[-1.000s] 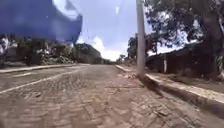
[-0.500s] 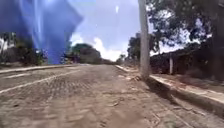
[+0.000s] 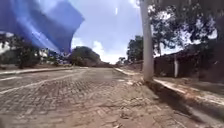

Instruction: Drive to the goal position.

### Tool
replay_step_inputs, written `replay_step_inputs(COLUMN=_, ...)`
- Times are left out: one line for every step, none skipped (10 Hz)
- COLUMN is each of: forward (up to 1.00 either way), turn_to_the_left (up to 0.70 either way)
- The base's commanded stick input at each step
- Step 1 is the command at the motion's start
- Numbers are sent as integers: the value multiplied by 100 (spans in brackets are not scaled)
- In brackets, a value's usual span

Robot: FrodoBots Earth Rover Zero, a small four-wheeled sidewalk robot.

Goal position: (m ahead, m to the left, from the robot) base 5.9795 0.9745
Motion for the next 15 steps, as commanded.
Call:
replay_step_inputs(forward=100, turn_to_the_left=0)
replay_step_inputs(forward=100, turn_to_the_left=0)
replay_step_inputs(forward=100, turn_to_the_left=0)
replay_step_inputs(forward=100, turn_to_the_left=0)
replay_step_inputs(forward=100, turn_to_the_left=0)
replay_step_inputs(forward=100, turn_to_the_left=0)
replay_step_inputs(forward=100, turn_to_the_left=0)
replay_step_inputs(forward=100, turn_to_the_left=0)
replay_step_inputs(forward=100, turn_to_the_left=0)
replay_step_inputs(forward=100, turn_to_the_left=0)
replay_step_inputs(forward=100, turn_to_the_left=0)
replay_step_inputs(forward=100, turn_to_the_left=0)
replay_step_inputs(forward=100, turn_to_the_left=0)
replay_step_inputs(forward=100, turn_to_the_left=0)
replay_step_inputs(forward=100, turn_to_the_left=0)
